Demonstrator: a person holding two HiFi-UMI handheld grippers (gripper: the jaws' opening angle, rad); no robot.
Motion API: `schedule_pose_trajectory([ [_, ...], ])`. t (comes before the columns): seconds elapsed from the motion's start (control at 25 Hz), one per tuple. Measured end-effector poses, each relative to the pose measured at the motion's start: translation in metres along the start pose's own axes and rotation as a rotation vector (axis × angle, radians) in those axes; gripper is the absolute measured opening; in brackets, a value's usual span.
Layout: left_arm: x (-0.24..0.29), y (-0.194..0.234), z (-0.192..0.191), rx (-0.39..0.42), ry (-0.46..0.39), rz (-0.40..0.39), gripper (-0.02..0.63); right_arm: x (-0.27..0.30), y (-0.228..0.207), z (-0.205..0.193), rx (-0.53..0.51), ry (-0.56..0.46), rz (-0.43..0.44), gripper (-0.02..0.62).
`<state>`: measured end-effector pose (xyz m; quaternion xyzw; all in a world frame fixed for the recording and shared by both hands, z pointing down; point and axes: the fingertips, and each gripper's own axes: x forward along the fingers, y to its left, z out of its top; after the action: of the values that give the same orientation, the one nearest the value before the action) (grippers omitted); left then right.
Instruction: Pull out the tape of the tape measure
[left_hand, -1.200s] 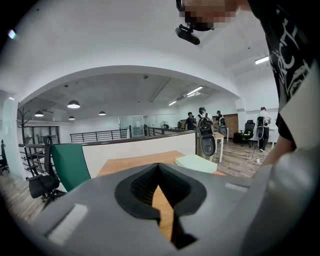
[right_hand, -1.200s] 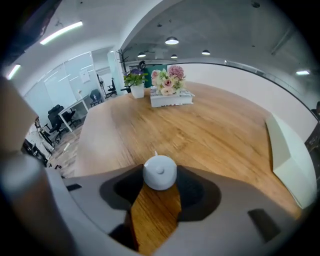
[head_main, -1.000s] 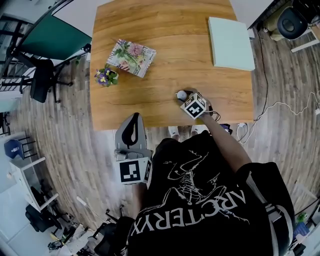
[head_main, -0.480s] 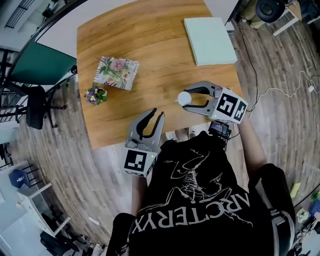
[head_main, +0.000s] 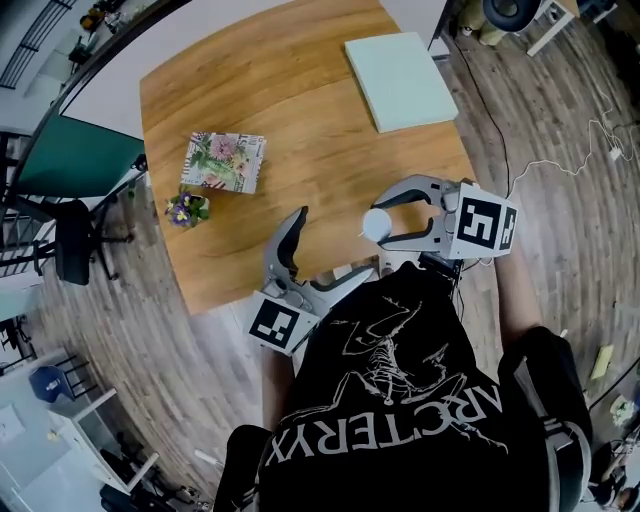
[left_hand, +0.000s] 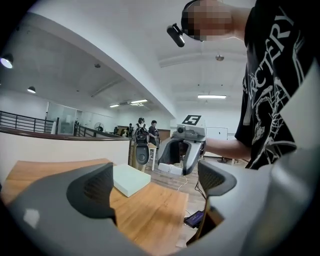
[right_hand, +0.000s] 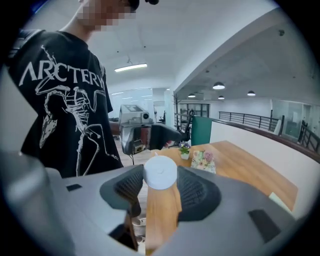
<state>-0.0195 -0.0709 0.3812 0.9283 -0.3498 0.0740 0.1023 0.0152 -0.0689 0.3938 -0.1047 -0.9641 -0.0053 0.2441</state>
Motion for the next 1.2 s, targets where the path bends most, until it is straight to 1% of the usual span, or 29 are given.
schedule_pose_trajectory([
  [0.16, -0.001, -0.001, -0.002, 0.01, 0.005, -0.003, 0.527, 0.003, 0.004, 0.004, -0.025, -0.003, 0.018, 0.213],
  [0.2, -0.002, -0.002, -0.002, 0.01, 0.003, -0.007, 0.51, 0.003, 0.004, 0.006, -0.028, -0.005, 0.023, 0.213],
  [0.28, -0.006, -0.002, 0.0, 0.007, -0.006, -0.009, 0.427, 0.003, 0.006, 0.007, -0.029, -0.003, 0.031, 0.213],
  [0.36, -0.008, -0.003, 0.0, 0.013, -0.01, -0.014, 0.304, 0.004, 0.008, 0.007, -0.026, 0.0, 0.04, 0.213],
  [0.44, -0.008, -0.007, -0.001, 0.031, 0.001, -0.032, 0.234, 0.006, 0.01, 0.01, -0.034, -0.006, 0.05, 0.213],
  [0.52, -0.006, -0.013, -0.001, 0.044, 0.007, -0.059, 0.191, 0.008, 0.012, 0.013, -0.033, -0.011, 0.056, 0.213],
  [0.56, -0.005, -0.016, 0.0, 0.05, 0.008, -0.073, 0.157, 0.009, 0.012, 0.014, -0.031, -0.01, 0.055, 0.213],
  [0.6, -0.005, -0.019, 0.0, 0.055, 0.009, -0.085, 0.095, 0.01, 0.012, 0.014, -0.031, -0.009, 0.051, 0.213],
  [0.64, -0.004, -0.021, 0.0, 0.06, 0.013, -0.09, 0.019, 0.01, 0.01, 0.014, -0.032, -0.007, 0.044, 0.213],
  [0.68, -0.004, -0.02, -0.001, 0.061, 0.017, -0.084, 0.015, 0.01, 0.008, 0.012, -0.032, -0.005, 0.034, 0.213],
  [0.76, -0.007, -0.011, -0.003, 0.032, 0.017, -0.049, 0.014, 0.005, -0.001, 0.005, -0.017, 0.003, -0.006, 0.213],
  [0.88, -0.03, 0.017, -0.003, -0.015, 0.006, 0.033, 0.014, -0.019, -0.022, -0.013, 0.037, 0.005, -0.112, 0.213],
  [1.0, -0.067, 0.054, -0.003, 0.02, -0.028, 0.135, 0.014, -0.051, -0.035, -0.028, 0.097, 0.029, -0.209, 0.213],
  [1.2, -0.123, 0.105, -0.008, 0.025, -0.003, 0.361, 0.014, -0.089, -0.049, -0.042, 0.132, 0.048, -0.327, 0.213],
])
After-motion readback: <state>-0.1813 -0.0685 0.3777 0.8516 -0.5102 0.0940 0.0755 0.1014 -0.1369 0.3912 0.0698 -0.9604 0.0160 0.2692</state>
